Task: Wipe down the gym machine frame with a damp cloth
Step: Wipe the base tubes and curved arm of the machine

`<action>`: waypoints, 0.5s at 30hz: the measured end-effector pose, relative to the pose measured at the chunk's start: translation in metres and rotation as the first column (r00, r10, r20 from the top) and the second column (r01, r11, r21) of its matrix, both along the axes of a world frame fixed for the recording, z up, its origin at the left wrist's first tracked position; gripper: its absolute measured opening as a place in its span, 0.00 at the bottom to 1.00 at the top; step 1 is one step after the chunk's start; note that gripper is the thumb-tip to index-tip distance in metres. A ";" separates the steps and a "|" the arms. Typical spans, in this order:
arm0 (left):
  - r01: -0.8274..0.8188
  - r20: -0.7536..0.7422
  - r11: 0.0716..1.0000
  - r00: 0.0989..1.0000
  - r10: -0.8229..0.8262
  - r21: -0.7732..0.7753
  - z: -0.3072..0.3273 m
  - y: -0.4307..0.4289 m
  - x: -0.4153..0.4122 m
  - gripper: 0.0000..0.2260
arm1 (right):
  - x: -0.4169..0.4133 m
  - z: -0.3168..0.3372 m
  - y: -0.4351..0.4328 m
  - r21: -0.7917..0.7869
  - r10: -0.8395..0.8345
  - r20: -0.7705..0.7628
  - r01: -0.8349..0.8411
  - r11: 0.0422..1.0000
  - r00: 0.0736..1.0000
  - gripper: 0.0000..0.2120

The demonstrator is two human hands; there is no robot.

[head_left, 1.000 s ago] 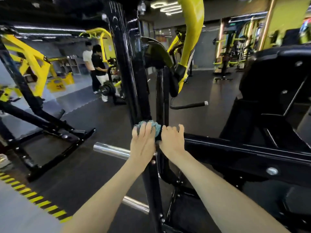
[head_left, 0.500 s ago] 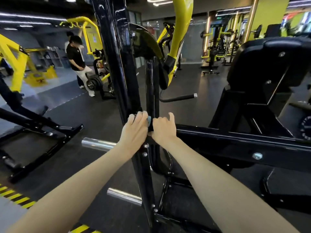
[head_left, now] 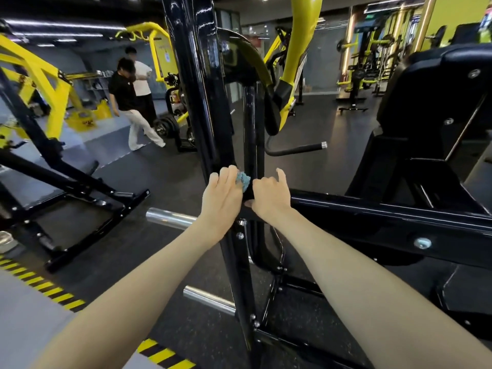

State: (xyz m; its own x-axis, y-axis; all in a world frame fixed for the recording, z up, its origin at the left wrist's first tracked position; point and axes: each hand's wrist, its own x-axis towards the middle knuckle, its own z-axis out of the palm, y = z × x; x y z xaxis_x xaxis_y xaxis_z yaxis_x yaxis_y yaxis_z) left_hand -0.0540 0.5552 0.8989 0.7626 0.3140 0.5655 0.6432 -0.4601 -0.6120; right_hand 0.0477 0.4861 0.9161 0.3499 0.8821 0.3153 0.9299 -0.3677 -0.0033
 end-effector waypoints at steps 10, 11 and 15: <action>-0.015 -0.025 1.000 1.000 0.016 0.002 -0.010 -0.007 -0.027 0.08 | 0.001 0.003 0.002 -0.014 -0.006 -0.054 0.006 1.000 0.999 0.13; 0.008 0.011 0.998 1.000 -0.007 -0.064 -0.015 -0.007 -0.036 0.12 | 0.001 0.002 0.003 -0.022 -0.006 -0.059 0.004 1.000 0.998 0.14; 0.112 0.245 0.987 0.966 -0.081 -0.114 -0.015 -0.008 -0.056 0.14 | 0.003 0.000 0.006 -0.021 0.014 -0.049 -0.015 1.000 0.999 0.15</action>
State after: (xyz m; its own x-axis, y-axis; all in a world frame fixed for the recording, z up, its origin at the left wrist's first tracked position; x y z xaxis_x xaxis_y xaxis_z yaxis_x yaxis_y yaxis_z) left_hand -0.1101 0.5468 0.8834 0.6404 0.3259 0.6955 0.7124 -0.5904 -0.3792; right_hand 0.0504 0.4918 0.9163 0.3516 0.8934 0.2796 0.9341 -0.3547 -0.0413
